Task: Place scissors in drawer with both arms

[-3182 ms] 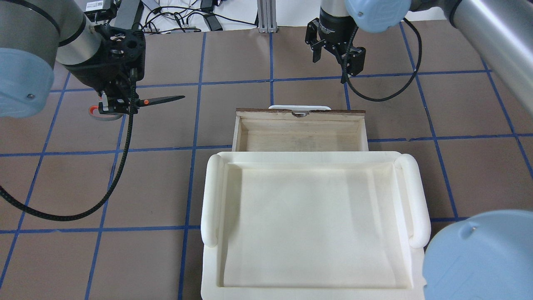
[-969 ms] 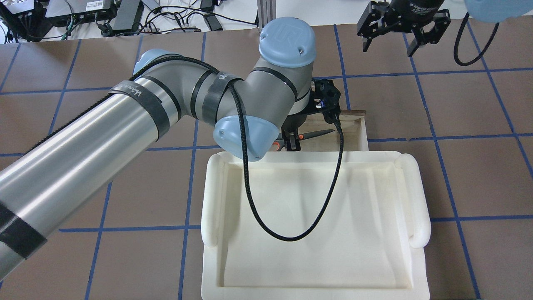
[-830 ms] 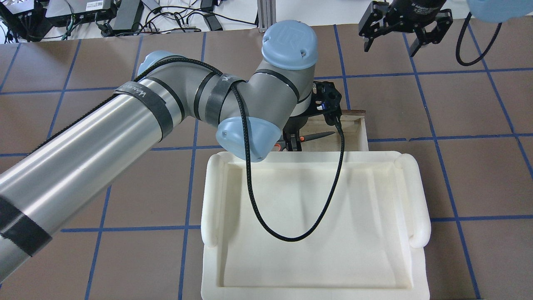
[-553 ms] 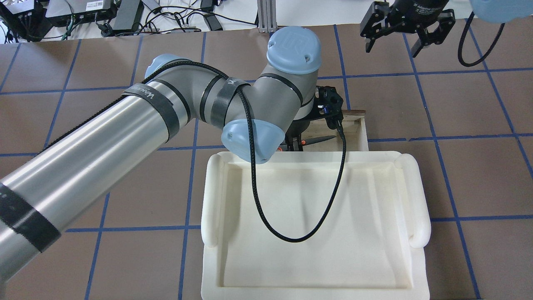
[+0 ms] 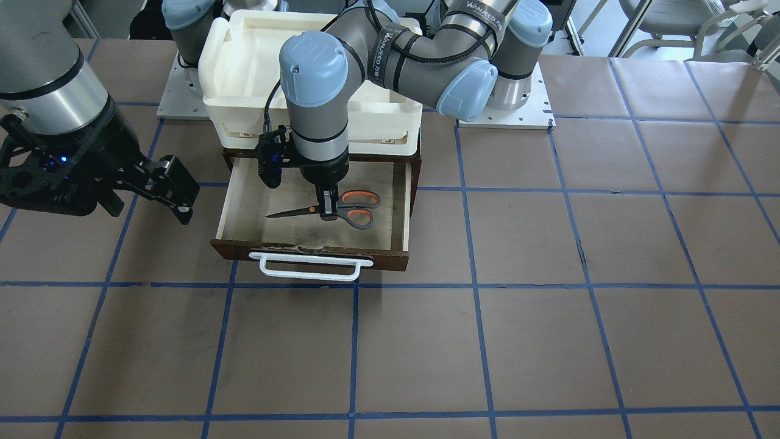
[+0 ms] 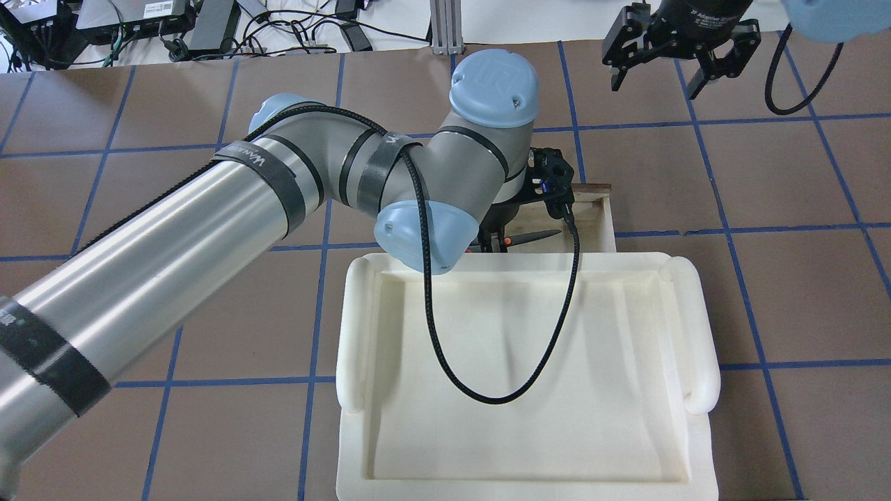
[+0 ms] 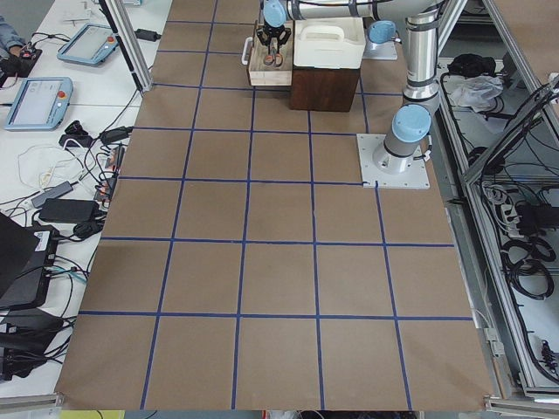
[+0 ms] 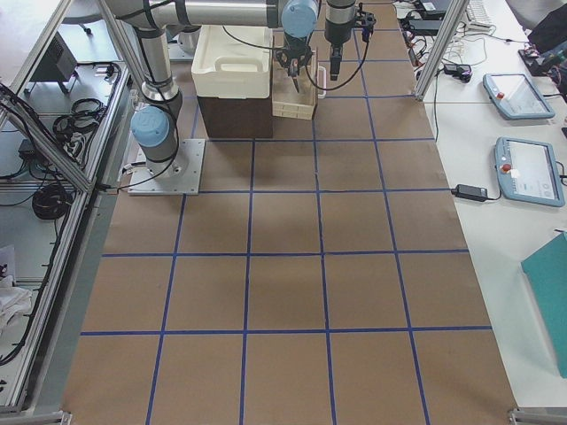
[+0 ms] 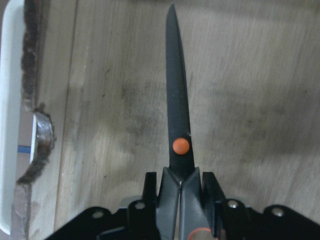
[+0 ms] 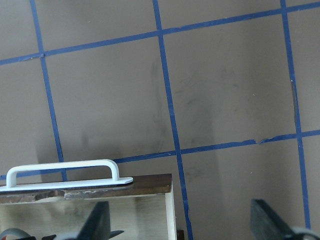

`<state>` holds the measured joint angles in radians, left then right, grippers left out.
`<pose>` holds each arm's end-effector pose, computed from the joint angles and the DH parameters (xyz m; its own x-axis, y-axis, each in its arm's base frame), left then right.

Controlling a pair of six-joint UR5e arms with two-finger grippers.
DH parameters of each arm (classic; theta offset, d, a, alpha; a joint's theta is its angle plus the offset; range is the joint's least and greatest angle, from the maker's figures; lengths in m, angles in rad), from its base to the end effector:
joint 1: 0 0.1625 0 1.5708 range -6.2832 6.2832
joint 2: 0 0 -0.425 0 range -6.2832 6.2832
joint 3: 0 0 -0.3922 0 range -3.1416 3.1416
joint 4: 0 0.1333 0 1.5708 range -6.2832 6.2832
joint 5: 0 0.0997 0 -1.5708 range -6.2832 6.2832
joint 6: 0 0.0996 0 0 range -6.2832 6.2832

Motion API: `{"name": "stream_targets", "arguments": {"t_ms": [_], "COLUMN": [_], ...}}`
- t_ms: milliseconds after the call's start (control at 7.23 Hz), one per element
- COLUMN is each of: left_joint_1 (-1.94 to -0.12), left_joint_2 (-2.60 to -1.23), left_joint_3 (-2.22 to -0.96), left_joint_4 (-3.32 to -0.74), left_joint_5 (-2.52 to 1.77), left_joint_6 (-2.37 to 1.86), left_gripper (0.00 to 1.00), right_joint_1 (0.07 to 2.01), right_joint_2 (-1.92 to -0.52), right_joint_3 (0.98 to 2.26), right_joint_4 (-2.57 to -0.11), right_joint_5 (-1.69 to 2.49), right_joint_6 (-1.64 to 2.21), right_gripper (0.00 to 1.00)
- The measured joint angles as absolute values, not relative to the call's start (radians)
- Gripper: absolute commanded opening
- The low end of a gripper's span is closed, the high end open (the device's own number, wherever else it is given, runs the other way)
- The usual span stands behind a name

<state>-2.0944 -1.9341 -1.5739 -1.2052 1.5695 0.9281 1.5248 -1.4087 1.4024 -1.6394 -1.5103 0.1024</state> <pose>-0.4240 -0.4675 0.3196 -0.1188 0.9929 0.0014 0.9929 0.1188 -0.0005 0.1131 -0.5734 0.4927 -0.9874 0.1430 -0.0676 0.1476 0.9867 -0.0683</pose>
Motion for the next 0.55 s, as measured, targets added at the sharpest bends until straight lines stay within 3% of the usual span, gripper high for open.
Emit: {"name": "stream_targets", "arguments": {"t_ms": [553], "left_joint_1": [-2.103], "left_joint_2": [-1.961], "left_joint_3": [-1.575], "left_joint_4": [-1.174], "left_joint_5": [1.57], "left_joint_6": [0.932], "left_gripper": [0.0], "right_joint_1": [1.525], "right_joint_2": [-1.409], "right_joint_3": [1.409], "right_joint_4": [-1.635], "right_joint_5": [-1.511], "right_joint_6": [0.101], "right_gripper": [1.0]}}
